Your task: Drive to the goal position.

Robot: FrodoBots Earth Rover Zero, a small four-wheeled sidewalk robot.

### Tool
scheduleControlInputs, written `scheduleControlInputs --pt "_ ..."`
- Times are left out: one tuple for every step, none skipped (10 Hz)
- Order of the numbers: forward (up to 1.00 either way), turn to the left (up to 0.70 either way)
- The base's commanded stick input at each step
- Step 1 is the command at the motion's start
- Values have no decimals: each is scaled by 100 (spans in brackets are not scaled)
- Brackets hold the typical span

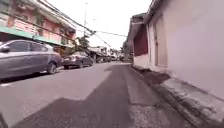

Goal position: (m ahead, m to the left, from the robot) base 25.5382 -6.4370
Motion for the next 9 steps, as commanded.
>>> scheduleControlInputs --pt "70 0" --pt "70 0" --pt "70 0" --pt "70 0" --pt "70 0" --pt "70 0" --pt "70 -6" --pt "70 -6" --pt "70 0"
